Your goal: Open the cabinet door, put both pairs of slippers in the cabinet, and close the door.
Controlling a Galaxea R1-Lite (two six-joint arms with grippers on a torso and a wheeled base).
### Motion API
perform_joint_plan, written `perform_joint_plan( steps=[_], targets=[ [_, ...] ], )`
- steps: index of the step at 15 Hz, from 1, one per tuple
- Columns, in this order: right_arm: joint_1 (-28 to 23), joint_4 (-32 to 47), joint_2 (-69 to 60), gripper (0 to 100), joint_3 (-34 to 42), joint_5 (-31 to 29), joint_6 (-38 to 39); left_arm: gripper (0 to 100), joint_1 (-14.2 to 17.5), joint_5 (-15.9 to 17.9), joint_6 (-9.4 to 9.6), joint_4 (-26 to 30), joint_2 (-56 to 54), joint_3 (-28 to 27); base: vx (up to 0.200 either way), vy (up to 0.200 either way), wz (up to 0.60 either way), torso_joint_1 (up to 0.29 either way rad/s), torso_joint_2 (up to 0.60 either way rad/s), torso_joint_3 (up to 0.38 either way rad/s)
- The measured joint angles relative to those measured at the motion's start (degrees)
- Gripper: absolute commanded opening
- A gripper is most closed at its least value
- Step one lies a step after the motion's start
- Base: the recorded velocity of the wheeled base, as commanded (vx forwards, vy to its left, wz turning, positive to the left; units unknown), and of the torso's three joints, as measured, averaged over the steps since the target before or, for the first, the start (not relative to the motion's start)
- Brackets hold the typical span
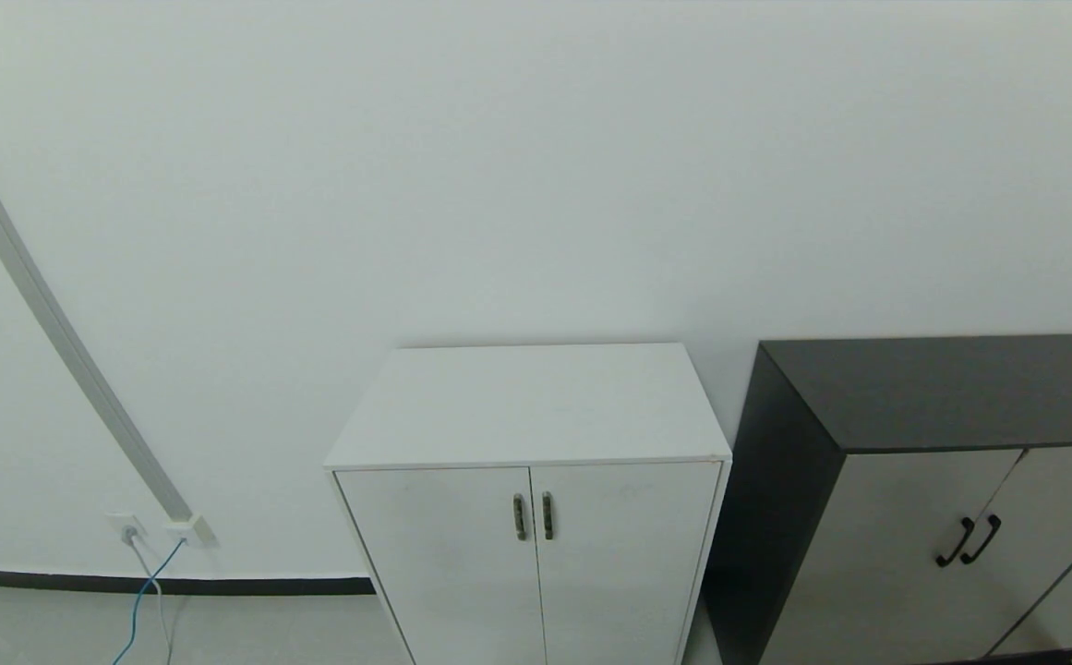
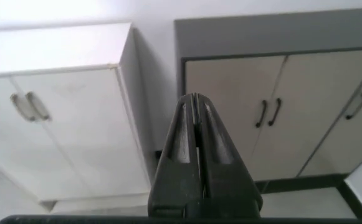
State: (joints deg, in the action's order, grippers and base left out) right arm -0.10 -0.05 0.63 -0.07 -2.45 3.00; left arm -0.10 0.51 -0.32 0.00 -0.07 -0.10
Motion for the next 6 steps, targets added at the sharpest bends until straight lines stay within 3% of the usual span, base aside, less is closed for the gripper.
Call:
perform_joint_plan(
  steps=[6],
  targets=[
    [0.1,-0.06,-0.63,0,0.07,1.08,0.72,0,0.0,0.02,0.0,0.0,0.0,0.0,0.0,0.0,0.0,0.0,0.0,0.0]
  ],
)
